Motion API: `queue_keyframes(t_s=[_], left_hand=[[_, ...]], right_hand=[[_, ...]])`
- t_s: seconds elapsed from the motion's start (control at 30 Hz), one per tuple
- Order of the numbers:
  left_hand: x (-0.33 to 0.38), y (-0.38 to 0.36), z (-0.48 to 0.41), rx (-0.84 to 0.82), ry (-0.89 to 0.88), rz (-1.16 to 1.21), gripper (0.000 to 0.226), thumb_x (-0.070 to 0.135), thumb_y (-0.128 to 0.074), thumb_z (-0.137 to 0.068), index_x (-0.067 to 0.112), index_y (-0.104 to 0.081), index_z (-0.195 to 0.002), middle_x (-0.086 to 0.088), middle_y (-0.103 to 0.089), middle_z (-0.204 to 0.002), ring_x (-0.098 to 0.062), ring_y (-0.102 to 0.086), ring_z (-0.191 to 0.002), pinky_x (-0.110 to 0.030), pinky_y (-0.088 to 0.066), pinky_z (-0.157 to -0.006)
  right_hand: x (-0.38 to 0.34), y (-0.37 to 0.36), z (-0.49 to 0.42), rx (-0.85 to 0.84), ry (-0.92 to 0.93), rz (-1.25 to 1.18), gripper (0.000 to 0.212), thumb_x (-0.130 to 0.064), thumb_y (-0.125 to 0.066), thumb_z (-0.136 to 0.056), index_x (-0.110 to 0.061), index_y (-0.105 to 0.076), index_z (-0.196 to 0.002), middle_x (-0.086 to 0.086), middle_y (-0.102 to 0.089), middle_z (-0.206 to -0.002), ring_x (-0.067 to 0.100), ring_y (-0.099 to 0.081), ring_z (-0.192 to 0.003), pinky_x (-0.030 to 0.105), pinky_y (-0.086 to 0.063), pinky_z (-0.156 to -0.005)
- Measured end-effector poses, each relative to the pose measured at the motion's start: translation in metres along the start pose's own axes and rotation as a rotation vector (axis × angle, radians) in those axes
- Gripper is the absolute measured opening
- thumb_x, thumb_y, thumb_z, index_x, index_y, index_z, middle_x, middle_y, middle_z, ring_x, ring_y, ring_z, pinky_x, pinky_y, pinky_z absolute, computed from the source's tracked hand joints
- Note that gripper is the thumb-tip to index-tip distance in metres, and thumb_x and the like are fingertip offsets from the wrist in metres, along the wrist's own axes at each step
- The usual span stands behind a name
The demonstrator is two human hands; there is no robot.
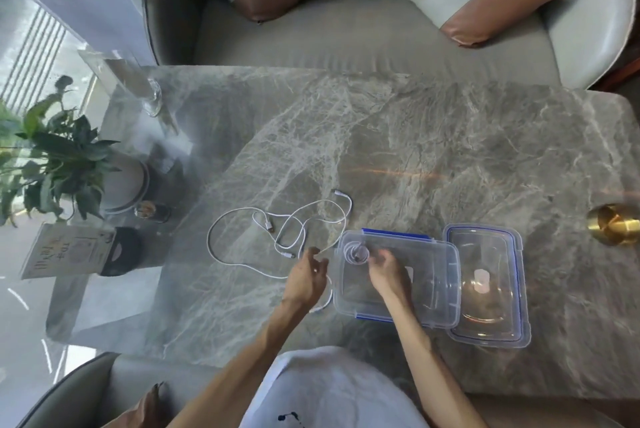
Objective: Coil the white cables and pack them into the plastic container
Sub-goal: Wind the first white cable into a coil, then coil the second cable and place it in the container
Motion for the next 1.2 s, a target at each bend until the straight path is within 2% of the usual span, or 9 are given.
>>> queue_keyframes(t_s=[0.13, 0.23, 0.4, 0.6, 0.77, 0.93, 1.07, 1.13, 1.2], left_hand=[[-0.015, 0.061, -0.022, 0.213, 0.031, 0.006, 0.012, 0.009, -0.051, -0.095, 0.005, -0.062, -0.098, -0.017, -0.071, -0.088, -0.036, -0.066, -0.083, -0.044, -0.051, -0.073], [-0.015, 0.084, -0.049, 0.163, 0.036, -0.072, 0.016, 0.008, -0.050, -0.093, 0.006, -0.061, -0.104, -0.017, -0.071, -0.098, -0.035, -0.065, -0.091, -0.041, -0.050, -0.076], [0.005, 0.082, -0.084, -0.016, -0.131, -0.128, 0.034, 0.004, -0.046, -0.093, 0.006, -0.059, -0.125, -0.022, -0.065, -0.120, -0.037, -0.063, -0.108, -0.044, -0.050, -0.092], [-0.008, 0.069, -0.090, -0.260, -0.072, -0.182, 0.032, 0.010, -0.045, -0.097, 0.000, -0.060, -0.124, -0.023, -0.064, -0.125, -0.036, -0.060, -0.116, -0.038, -0.046, -0.097], [-0.024, 0.072, -0.086, -0.303, -0.039, -0.208, 0.033, 0.014, -0.048, -0.097, 0.005, -0.058, -0.127, -0.018, -0.064, -0.128, -0.035, -0.062, -0.115, -0.038, -0.049, -0.095], [-0.034, 0.071, -0.063, -0.313, -0.053, -0.193, 0.035, -0.001, -0.050, -0.088, 0.005, -0.063, -0.120, -0.019, -0.070, -0.113, -0.036, -0.067, -0.101, -0.032, -0.051, -0.077], [-0.020, 0.105, -0.048, -0.246, -0.099, -0.007, 0.047, -0.018, -0.034, -0.075, 0.001, -0.067, -0.102, -0.008, -0.065, -0.075, -0.021, -0.056, -0.058, -0.035, -0.049, -0.058], [-0.003, 0.138, -0.044, -0.159, -0.230, 0.023, 0.047, -0.017, -0.036, -0.071, 0.003, -0.069, -0.097, -0.014, -0.067, -0.078, -0.016, -0.055, -0.058, -0.024, -0.048, -0.058], [0.017, 0.173, -0.038, -0.058, -0.370, 0.046, 0.044, -0.018, -0.039, -0.071, 0.004, -0.068, -0.095, -0.017, -0.071, -0.083, -0.017, -0.061, -0.061, -0.026, -0.051, -0.061]], right_hand=[[-0.053, 0.017, 0.011, 0.304, 0.306, 0.054, 0.015, -0.021, -0.055, -0.095, -0.020, -0.069, -0.099, 0.009, -0.072, -0.103, 0.033, -0.066, -0.099, 0.033, -0.045, -0.075], [-0.108, 0.004, -0.023, 0.232, 0.343, 0.098, 0.020, -0.018, -0.055, -0.096, -0.014, -0.068, -0.110, 0.013, -0.071, -0.114, 0.034, -0.064, -0.108, 0.036, -0.047, -0.084], [-0.135, -0.027, -0.073, 0.071, 0.089, 0.277, 0.049, -0.010, -0.056, -0.093, 0.000, -0.045, -0.139, 0.021, -0.052, -0.141, 0.036, -0.053, -0.128, 0.040, -0.046, -0.099], [-0.132, -0.039, -0.060, 0.016, 0.205, 0.182, 0.021, -0.007, -0.050, -0.096, 0.000, -0.063, -0.110, 0.022, -0.065, -0.119, 0.036, -0.061, -0.110, 0.040, -0.047, -0.090], [-0.128, -0.047, -0.038, -0.094, 0.224, 0.209, 0.034, -0.020, -0.058, -0.096, 0.000, -0.050, -0.122, 0.023, -0.060, -0.126, 0.036, -0.057, -0.116, 0.038, -0.044, -0.097], [-0.135, -0.058, -0.019, -0.137, 0.266, 0.462, 0.034, -0.026, -0.052, -0.099, -0.010, -0.054, -0.128, 0.016, -0.057, -0.136, 0.032, -0.054, -0.126, 0.035, -0.043, -0.100], [-0.151, -0.051, -0.005, -0.222, 0.343, 0.461, 0.050, -0.019, -0.050, -0.099, -0.010, -0.038, -0.147, 0.011, -0.041, -0.154, 0.030, -0.040, -0.140, 0.036, -0.035, -0.113], [-0.169, -0.043, 0.015, -0.303, 0.501, 0.410, 0.065, -0.019, -0.055, -0.098, -0.017, -0.023, -0.155, 0.007, -0.022, -0.162, 0.028, -0.019, -0.150, 0.037, -0.020, -0.121], [-0.187, -0.036, 0.044, -0.425, 0.635, 0.288, 0.058, -0.025, -0.055, -0.099, -0.018, -0.034, -0.152, 0.004, -0.031, -0.159, 0.023, -0.026, -0.148, 0.035, -0.022, -0.120]])
Point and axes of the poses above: each hand's wrist, its own z-axis away from the middle knuckle, its own y-axis out of the back of the hand, x = y × z, the point moved 3 cm from there along -z, towards the middle knuckle
